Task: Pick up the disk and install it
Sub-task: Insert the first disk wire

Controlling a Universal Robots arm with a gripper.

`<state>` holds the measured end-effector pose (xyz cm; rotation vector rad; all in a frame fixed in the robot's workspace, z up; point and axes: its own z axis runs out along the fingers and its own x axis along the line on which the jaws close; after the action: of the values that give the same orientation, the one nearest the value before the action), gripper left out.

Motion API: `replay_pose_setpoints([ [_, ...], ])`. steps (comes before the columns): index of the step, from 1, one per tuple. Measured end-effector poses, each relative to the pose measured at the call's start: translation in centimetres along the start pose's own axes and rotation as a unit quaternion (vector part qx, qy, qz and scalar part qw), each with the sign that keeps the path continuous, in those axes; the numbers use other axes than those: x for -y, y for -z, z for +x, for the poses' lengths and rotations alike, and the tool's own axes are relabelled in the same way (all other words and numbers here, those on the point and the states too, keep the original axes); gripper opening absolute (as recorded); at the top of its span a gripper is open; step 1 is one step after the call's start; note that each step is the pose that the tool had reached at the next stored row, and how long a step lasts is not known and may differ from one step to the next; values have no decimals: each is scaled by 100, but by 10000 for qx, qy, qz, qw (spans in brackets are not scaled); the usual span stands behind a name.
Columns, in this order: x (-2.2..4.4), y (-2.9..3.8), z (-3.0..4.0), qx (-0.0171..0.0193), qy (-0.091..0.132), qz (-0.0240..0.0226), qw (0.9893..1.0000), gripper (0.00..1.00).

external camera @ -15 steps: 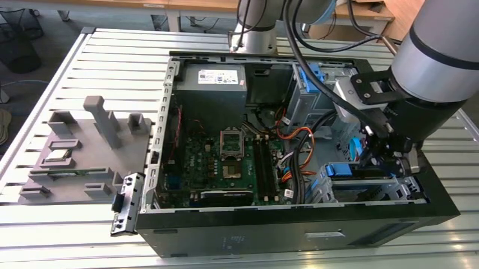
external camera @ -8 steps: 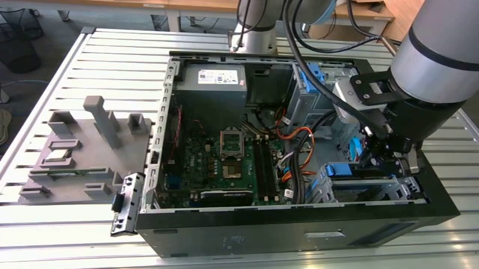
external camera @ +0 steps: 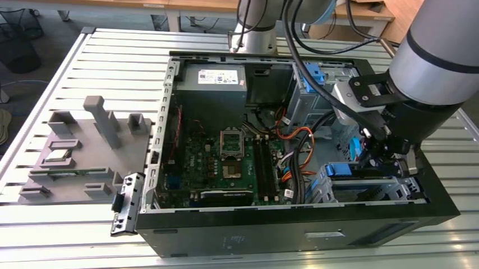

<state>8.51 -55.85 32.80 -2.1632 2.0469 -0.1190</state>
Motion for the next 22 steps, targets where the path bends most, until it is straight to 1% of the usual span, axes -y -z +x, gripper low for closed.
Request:
replay_pose_setpoints([
  [6, -1, -5, 0, 4, -1, 0, 10000, 16],
  [7, -2, -13, 0, 14, -2, 2, 10000, 17],
  [9, -2, -13, 0, 11, -2, 2, 10000, 17],
  [10, -1, -8, 0, 7, -1, 1, 10000, 24],
  [14, 0, 2, 0, 3, 0, 0, 10000, 24],
  [17, 9, 49, -3, 5, -1, 1, 10000, 24],
  [22, 29, 169, -9, 4, -1, 1, 10000, 24],
])
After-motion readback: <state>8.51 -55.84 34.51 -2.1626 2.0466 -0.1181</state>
